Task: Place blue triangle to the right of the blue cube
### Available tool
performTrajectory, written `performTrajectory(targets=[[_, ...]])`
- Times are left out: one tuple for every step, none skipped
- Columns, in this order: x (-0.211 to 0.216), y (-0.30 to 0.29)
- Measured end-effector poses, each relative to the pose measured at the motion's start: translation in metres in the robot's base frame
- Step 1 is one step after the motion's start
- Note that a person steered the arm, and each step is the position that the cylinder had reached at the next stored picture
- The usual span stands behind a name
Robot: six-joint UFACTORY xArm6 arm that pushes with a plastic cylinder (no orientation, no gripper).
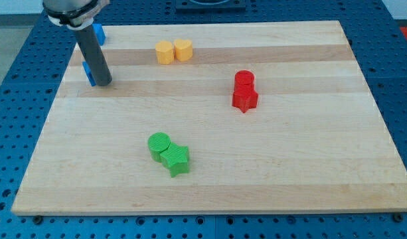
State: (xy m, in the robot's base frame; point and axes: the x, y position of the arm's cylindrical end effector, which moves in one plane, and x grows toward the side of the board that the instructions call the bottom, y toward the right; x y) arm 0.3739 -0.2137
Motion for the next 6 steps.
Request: performTrajectory(targets=[[0.019,-0.022],[0.007,-0.035],[-0.029,-0.033],[-0.064,-0.033],[-0.079,-0.033],[-0.066,-0.048]])
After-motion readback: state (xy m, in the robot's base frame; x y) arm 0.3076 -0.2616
